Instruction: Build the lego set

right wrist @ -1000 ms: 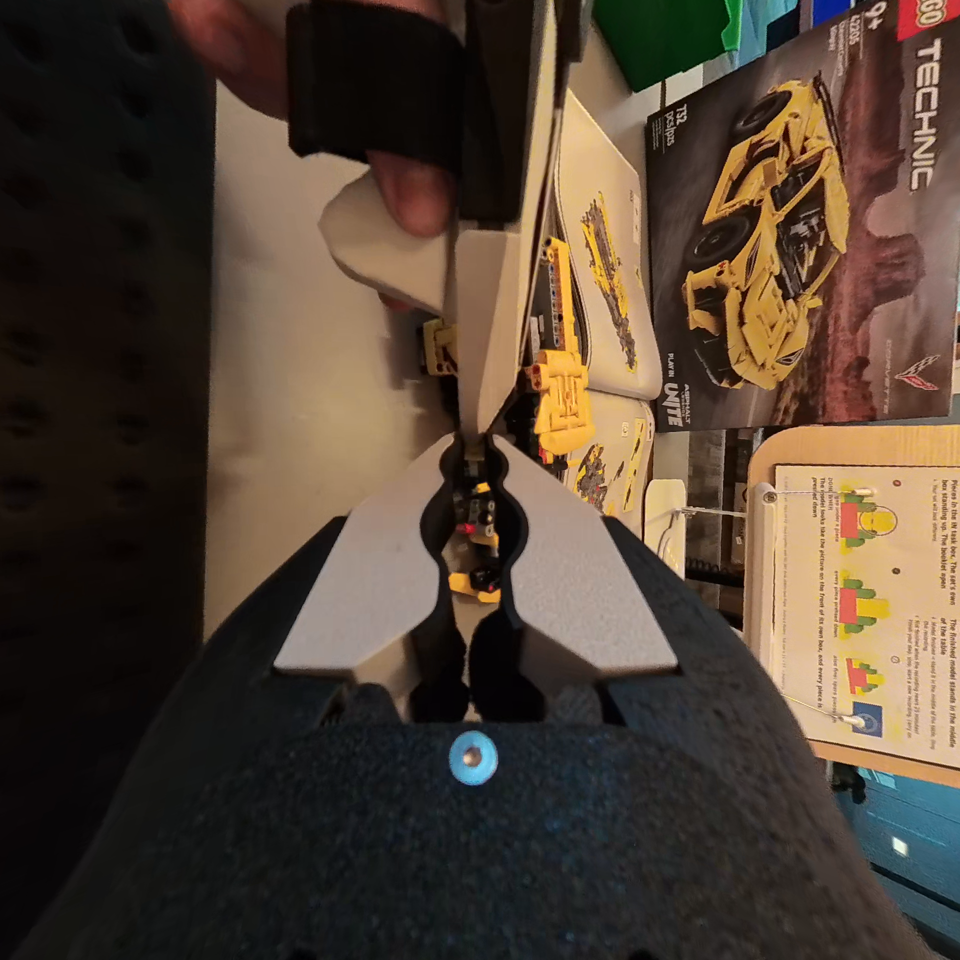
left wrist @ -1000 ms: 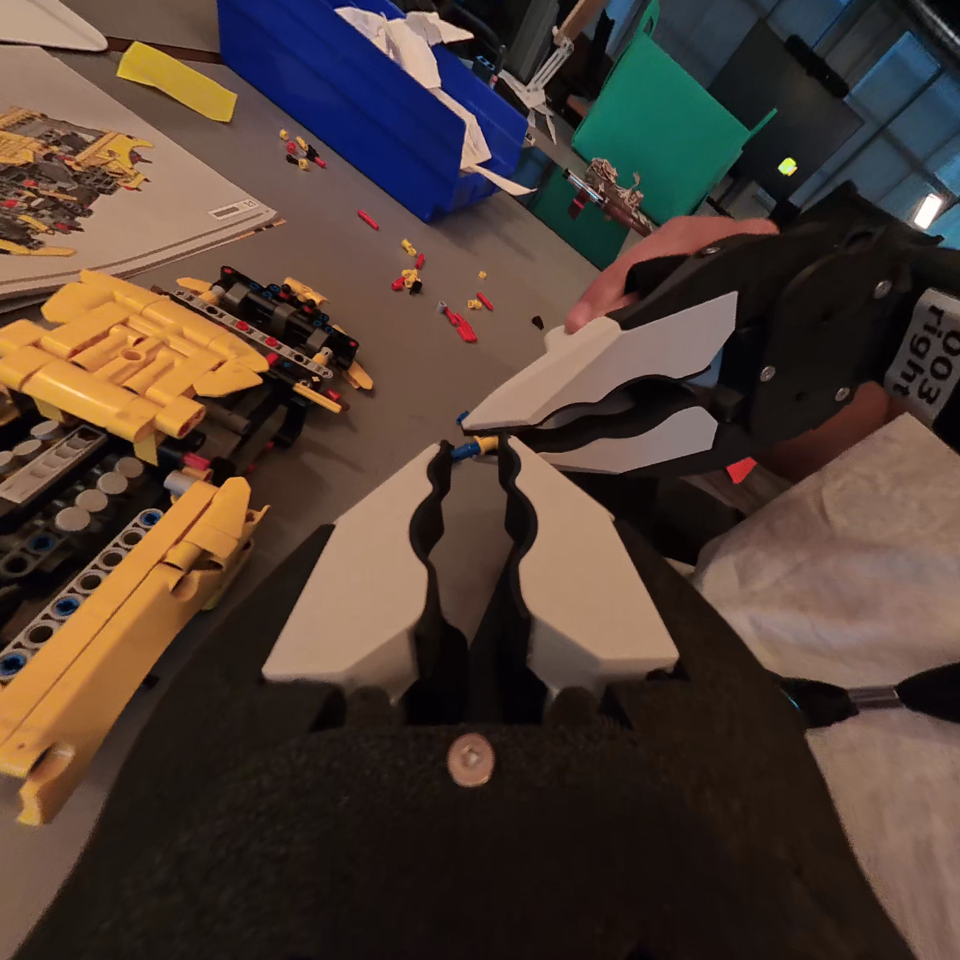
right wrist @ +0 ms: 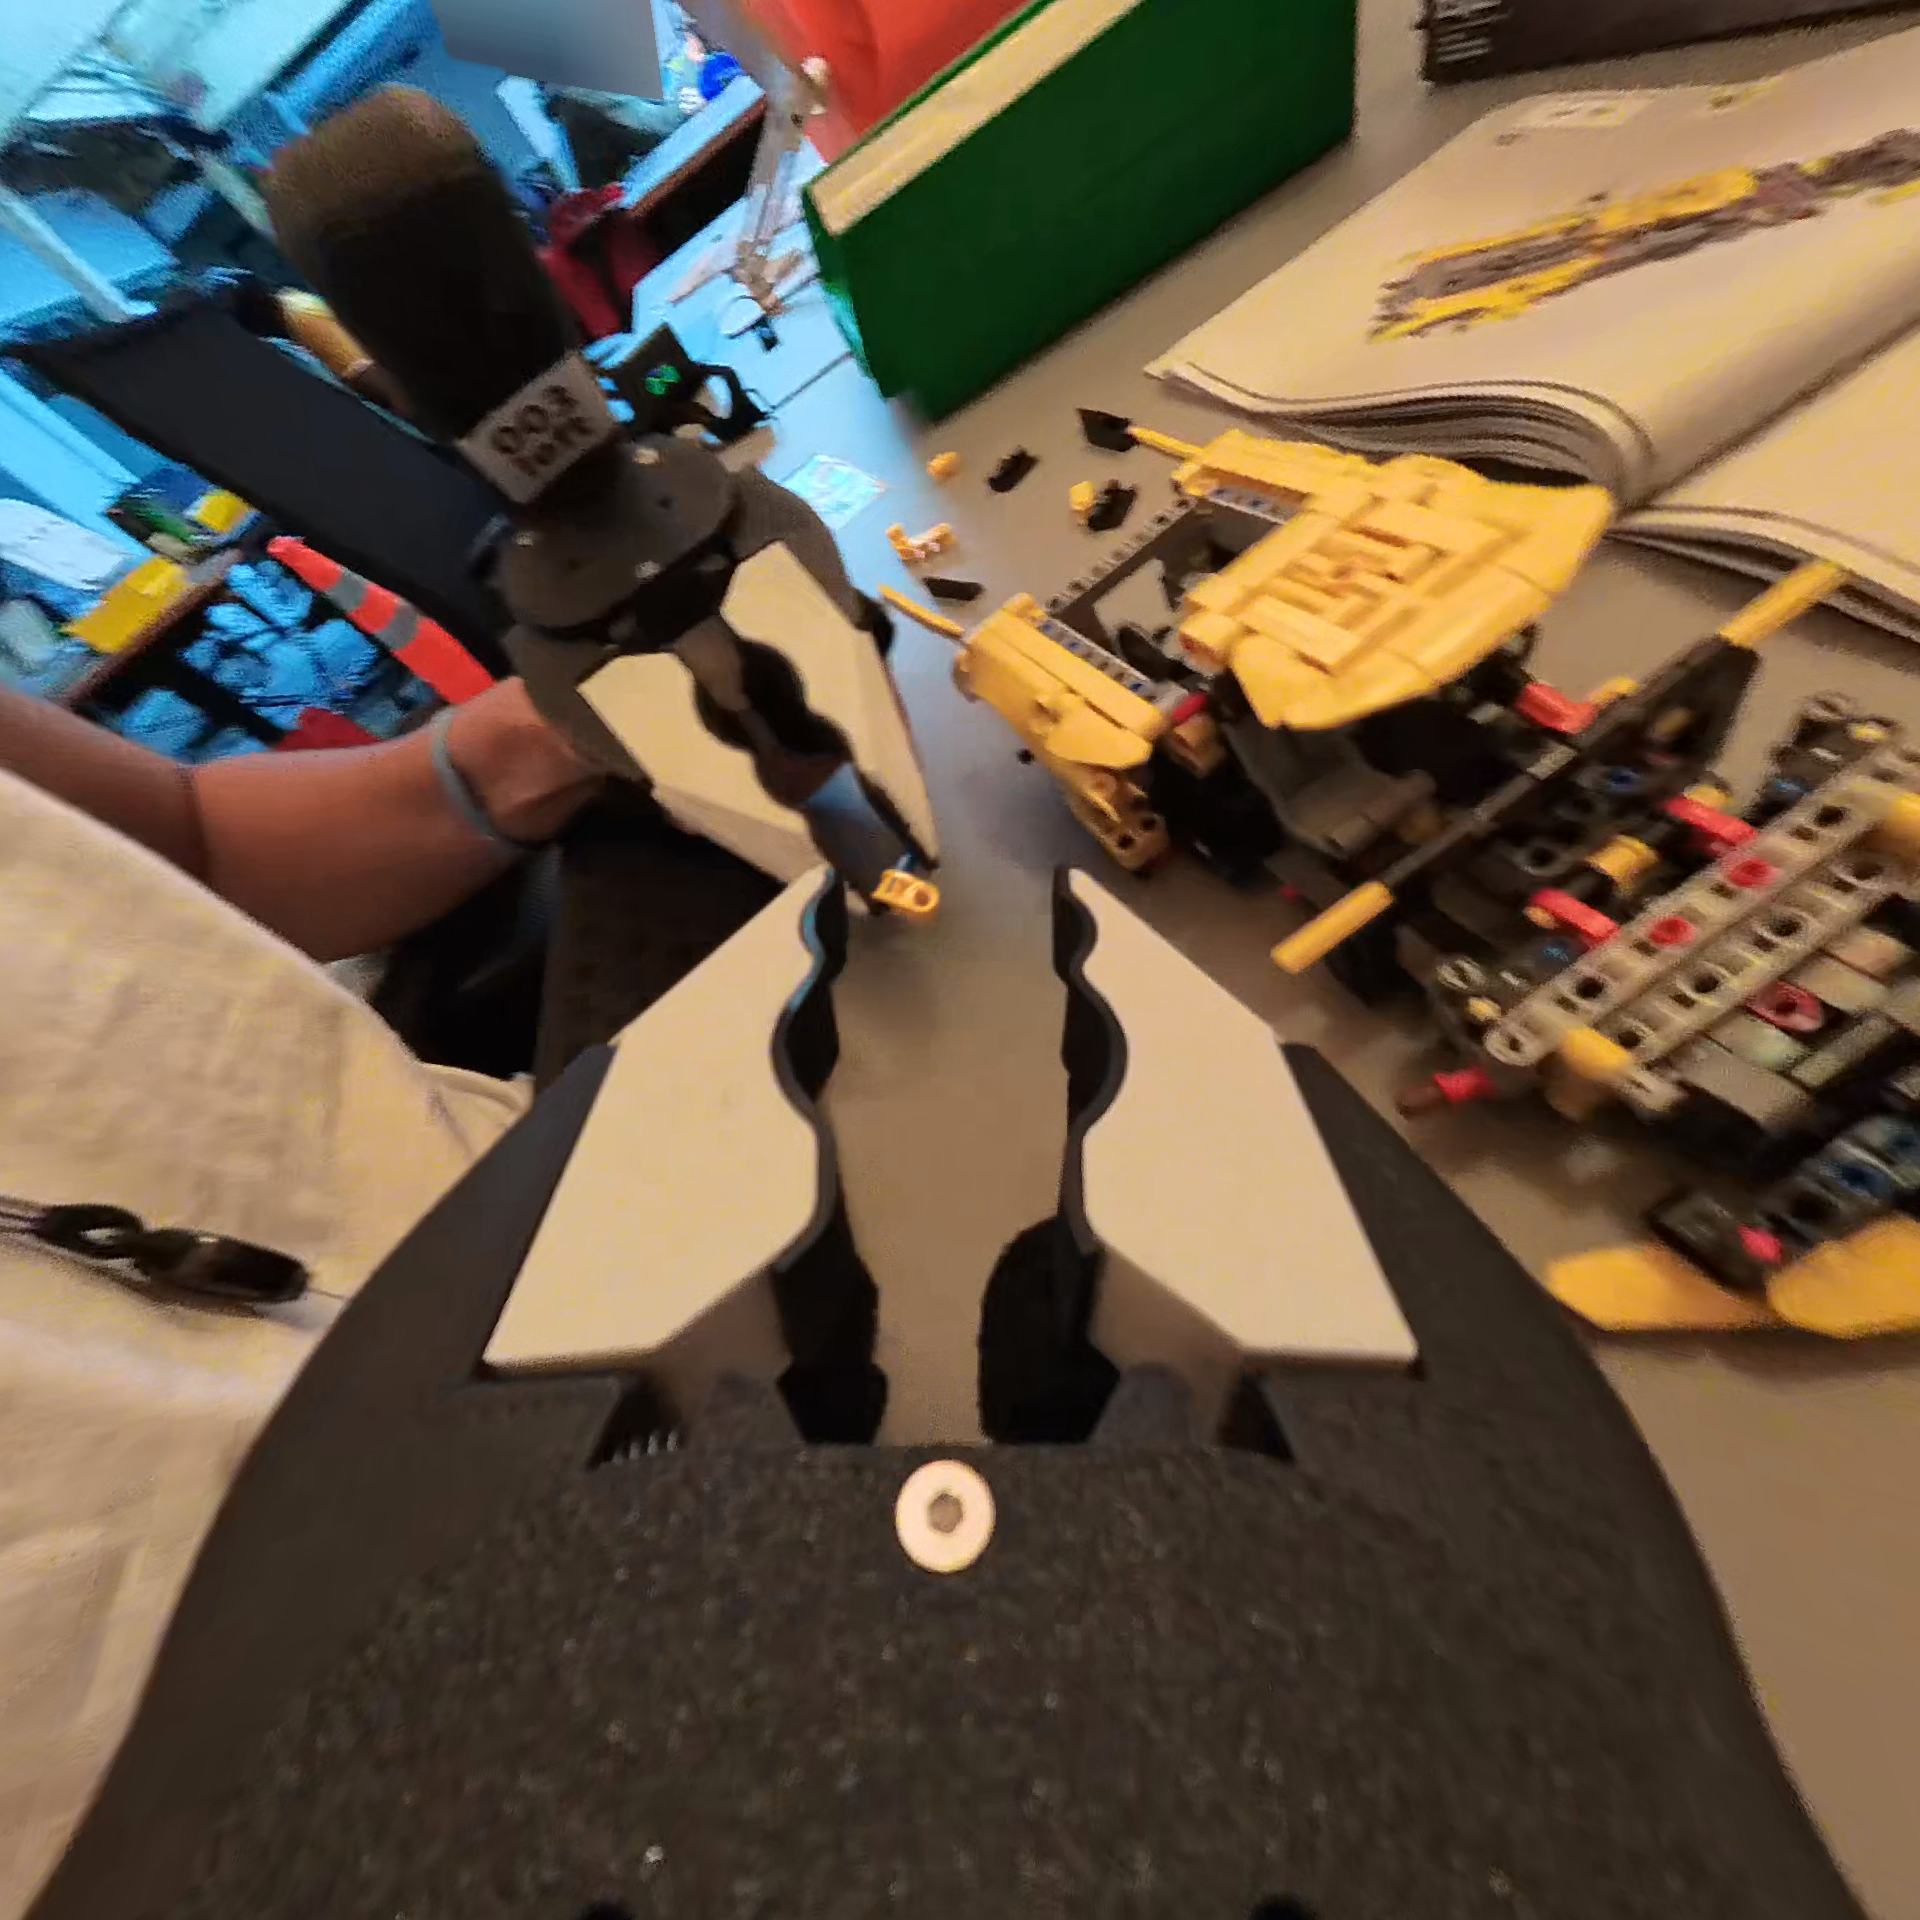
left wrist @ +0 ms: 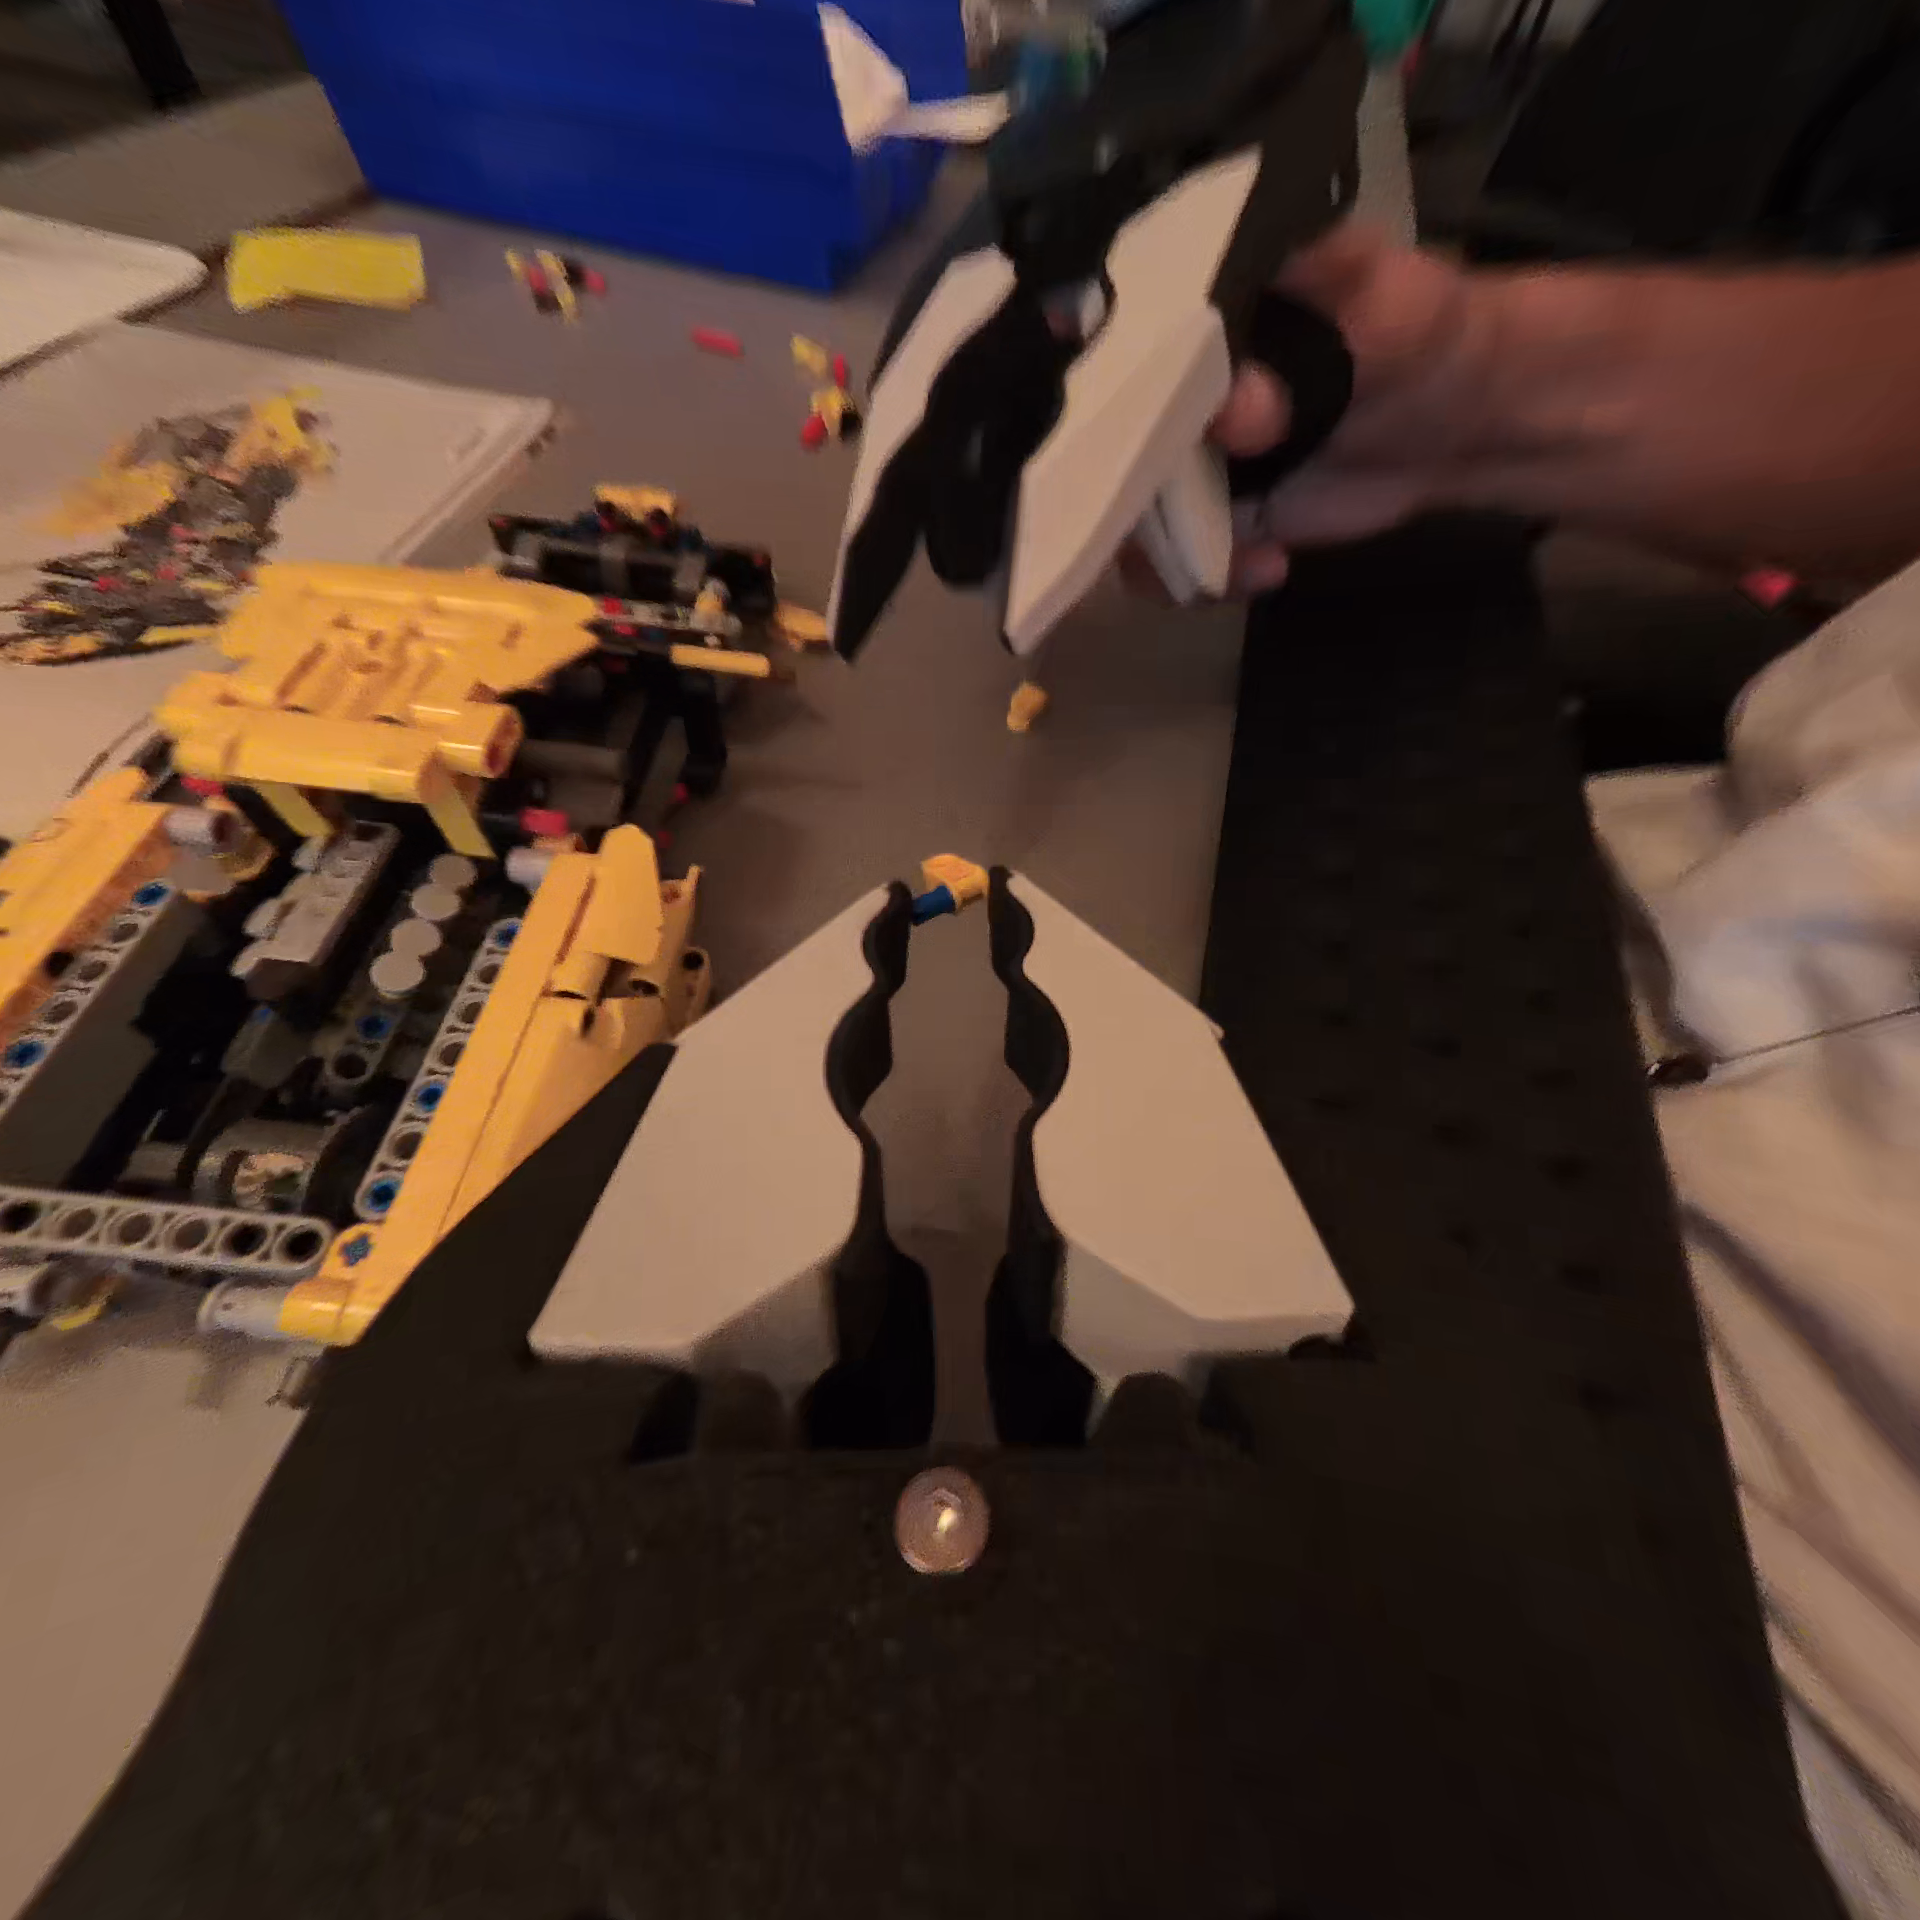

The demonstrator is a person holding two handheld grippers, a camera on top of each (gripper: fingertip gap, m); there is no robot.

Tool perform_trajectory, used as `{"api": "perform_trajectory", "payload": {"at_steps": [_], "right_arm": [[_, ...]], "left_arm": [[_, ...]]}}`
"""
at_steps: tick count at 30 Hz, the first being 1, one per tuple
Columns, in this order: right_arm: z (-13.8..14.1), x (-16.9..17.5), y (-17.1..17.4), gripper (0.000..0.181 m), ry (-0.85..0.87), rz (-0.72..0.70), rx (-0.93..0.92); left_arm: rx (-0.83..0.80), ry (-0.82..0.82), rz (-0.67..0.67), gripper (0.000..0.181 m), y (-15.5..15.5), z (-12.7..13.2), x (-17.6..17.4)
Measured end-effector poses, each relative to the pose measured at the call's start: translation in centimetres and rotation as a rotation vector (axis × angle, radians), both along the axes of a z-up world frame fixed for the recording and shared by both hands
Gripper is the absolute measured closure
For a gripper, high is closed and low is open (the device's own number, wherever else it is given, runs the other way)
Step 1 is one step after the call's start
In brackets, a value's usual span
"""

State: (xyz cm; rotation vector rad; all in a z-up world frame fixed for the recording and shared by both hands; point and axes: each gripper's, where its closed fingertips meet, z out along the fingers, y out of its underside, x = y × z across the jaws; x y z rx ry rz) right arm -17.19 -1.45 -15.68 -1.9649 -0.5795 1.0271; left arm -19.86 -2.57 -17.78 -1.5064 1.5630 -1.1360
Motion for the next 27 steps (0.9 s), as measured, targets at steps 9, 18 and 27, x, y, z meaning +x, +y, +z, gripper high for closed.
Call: {"api": "perform_trajectory", "payload": {"at_steps": [9,18,27], "right_arm": [[-4.8,8.4,-3.6,0.140,-0.447,-0.131,-0.045],[-6.3,9.1,-5.1,0.144,-0.661,-0.062,0.002],[-6.2,12.4,-5.3,0.157,-0.706,-0.104,-0.012]], "left_arm": [[0.122,0.127,-0.076,0.166,-1.1,-2.6,0.6],[0.238,0.272,-0.058,0.165,-0.9,-5.1,0.3],[0.273,0.248,-0.028,0.163,-0.4,-4.8,0.2]]}}
